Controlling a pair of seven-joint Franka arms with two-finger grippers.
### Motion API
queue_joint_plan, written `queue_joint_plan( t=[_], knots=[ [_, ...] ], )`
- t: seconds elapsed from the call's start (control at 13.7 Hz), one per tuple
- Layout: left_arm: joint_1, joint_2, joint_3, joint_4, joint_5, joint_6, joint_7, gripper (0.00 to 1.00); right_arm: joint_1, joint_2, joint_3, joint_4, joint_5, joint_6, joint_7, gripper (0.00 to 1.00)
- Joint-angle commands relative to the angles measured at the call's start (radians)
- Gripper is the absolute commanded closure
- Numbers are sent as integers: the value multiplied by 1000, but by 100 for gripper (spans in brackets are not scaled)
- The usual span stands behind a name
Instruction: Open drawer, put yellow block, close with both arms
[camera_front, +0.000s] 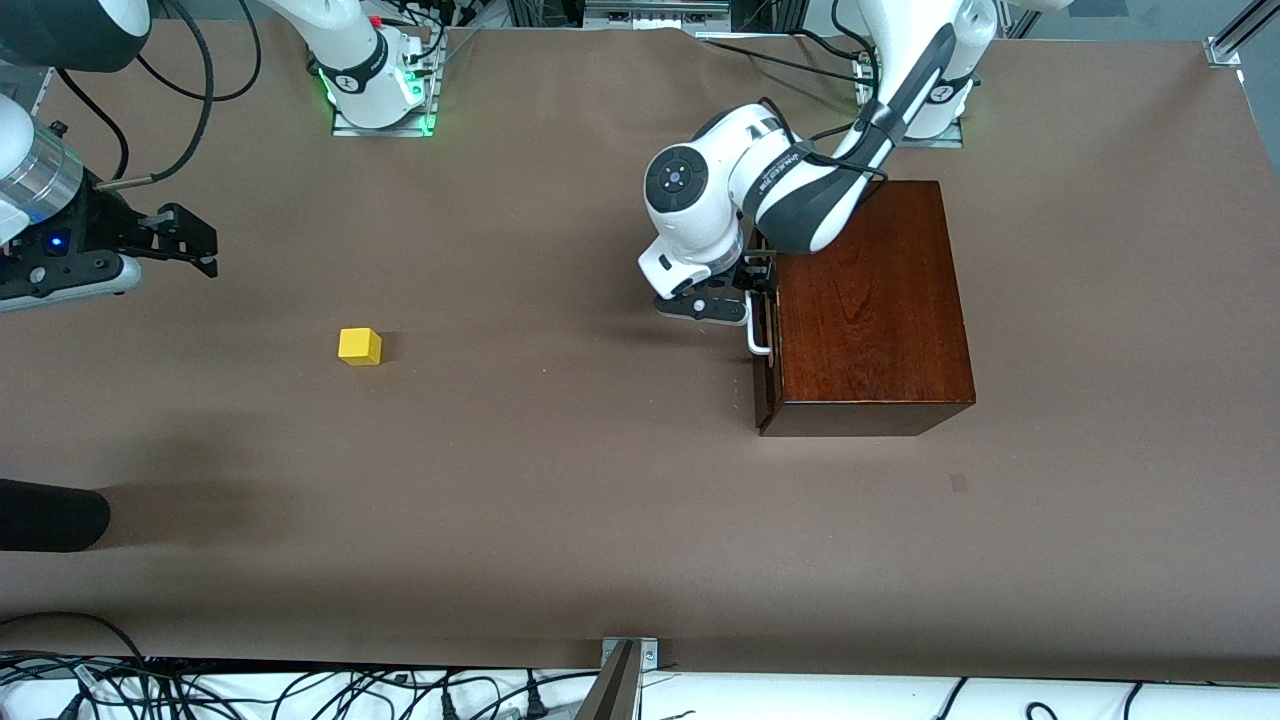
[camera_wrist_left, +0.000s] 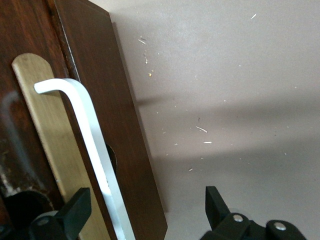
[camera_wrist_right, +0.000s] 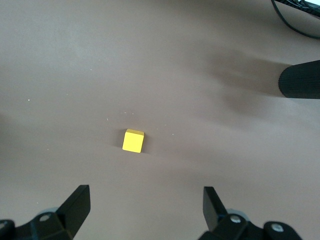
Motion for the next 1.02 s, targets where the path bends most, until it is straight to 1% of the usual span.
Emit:
queue_joint_plan(
  t=[0.0,0.22,0.51,0.66,0.8,0.95],
  knots=[
    [-36,34,5,-21,47,44,-73,0,-5,10,0,22,-8,-8,-17,0],
    [-51,50,5,-19,74,59,-76,0,-5,10,0,22,-8,-8,-17,0],
    [-65,65,3,-2,71,114,-121,0,-5,10,0,22,-9,-8,-17,0],
    [-66,82,2,10,57,162,-148,0,-3,13,-5,22,-9,-8,-17,0],
    [-68,111,0,36,57,199,-164,0,5,11,-2,23,-9,-8,-14,0],
    [-91,142,-6,88,57,196,-164,0,-3,15,-5,22,-3,-6,-14,0]
  ],
)
